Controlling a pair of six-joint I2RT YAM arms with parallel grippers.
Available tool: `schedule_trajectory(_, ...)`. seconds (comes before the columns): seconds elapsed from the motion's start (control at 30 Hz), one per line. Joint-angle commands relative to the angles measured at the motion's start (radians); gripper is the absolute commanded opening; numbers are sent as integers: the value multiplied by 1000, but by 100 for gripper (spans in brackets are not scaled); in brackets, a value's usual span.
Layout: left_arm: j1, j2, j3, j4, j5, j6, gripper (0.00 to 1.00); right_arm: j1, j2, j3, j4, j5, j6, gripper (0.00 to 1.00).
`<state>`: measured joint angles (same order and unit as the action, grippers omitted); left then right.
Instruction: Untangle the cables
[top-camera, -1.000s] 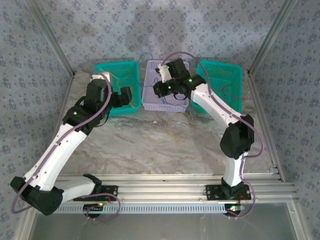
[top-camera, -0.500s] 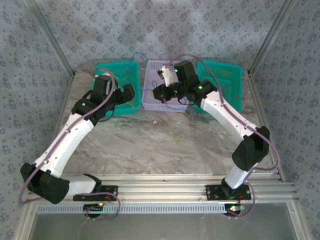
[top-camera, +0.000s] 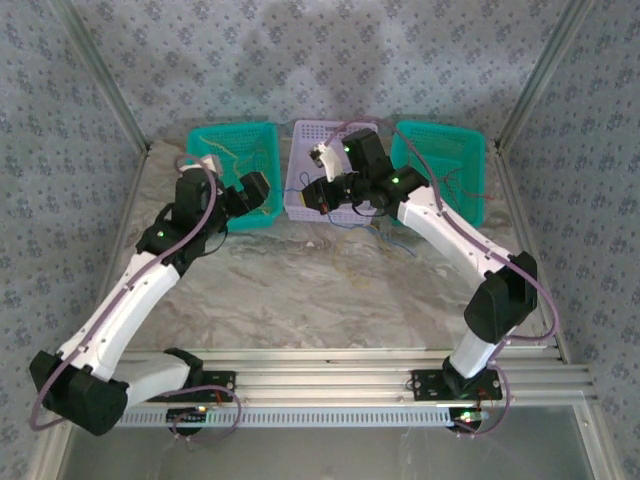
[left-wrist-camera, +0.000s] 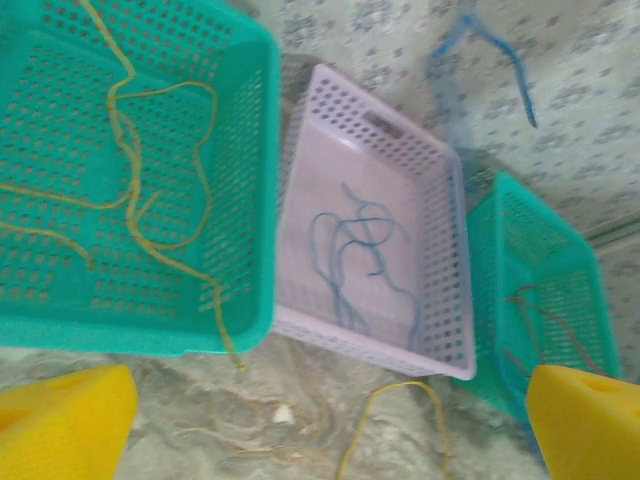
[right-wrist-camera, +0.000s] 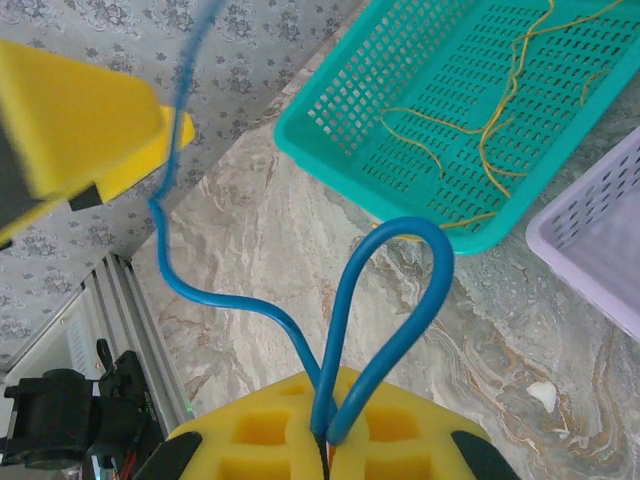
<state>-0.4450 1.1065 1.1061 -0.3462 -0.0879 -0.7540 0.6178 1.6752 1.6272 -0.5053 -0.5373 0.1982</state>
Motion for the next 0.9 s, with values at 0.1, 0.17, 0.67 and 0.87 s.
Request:
schedule_trajectory(0.1,3,-74,-35,127,55,-28,100,-30,-10,-35,36,68,62,0)
schedule_trajectory(0.17,4,-59,-32,116,61,-22,100,-37,-10,-40,61,19,76,0)
schedule_trajectory(0.67,42,60,20,135,75,-25,97,30,-22,-43,46,-64,15,0)
schedule_trajectory(0.87,76,68,-13,133,115,-44,32,29,-54,-64,81,-98,22,0)
